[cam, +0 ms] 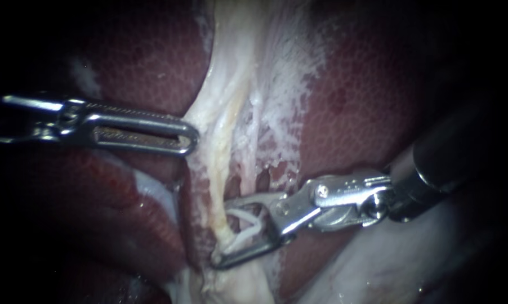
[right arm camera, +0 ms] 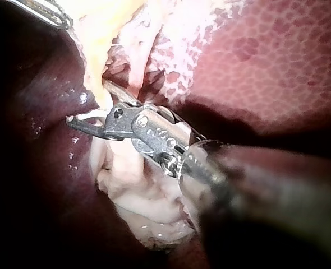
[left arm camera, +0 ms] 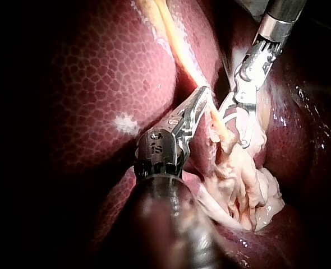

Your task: Clipping first clip left tube

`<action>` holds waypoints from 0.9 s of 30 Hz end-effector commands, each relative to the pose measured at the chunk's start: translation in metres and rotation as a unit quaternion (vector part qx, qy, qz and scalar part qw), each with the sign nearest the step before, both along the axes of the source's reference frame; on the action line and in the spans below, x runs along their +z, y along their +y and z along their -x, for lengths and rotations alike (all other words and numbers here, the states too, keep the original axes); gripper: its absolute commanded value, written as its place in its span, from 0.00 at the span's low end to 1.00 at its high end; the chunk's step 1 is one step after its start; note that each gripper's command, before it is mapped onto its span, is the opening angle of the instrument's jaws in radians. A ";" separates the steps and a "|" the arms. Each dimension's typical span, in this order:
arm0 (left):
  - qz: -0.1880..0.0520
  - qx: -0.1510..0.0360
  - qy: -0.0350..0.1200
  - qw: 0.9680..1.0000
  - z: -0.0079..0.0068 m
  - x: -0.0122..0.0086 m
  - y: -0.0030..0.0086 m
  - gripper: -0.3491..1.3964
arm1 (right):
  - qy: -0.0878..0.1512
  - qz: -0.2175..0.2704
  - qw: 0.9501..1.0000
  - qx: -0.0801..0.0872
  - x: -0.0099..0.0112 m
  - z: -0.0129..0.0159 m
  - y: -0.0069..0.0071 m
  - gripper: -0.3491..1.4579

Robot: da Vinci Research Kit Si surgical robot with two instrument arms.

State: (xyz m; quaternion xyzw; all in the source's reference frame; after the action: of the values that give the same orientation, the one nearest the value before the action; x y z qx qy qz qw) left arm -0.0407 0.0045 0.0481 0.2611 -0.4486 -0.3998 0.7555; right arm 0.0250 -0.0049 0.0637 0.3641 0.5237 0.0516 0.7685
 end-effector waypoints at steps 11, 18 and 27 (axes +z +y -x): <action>0.000 0.000 0.000 1.000 0.0001 0.0001 0.0000 0.01 | 0.025 -0.021 0.999 -0.025 -0.0004 -0.0020 -0.0001 0.52; 0.000 0.000 0.000 1.000 0.0002 0.0001 0.0000 0.01 | 0.026 -0.021 0.999 -0.026 0.0005 -0.0025 0.0006 0.49; 0.000 -0.001 0.000 1.000 0.0003 0.0001 -0.0001 0.01 | 0.025 -0.023 0.999 -0.026 0.0016 -0.0022 0.0013 0.47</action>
State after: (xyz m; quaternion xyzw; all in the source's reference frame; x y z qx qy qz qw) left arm -0.0410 0.0044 0.0482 0.2609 -0.4486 -0.4001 0.7554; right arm 0.0272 -0.0035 0.0655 0.3969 0.5308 0.0360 0.7479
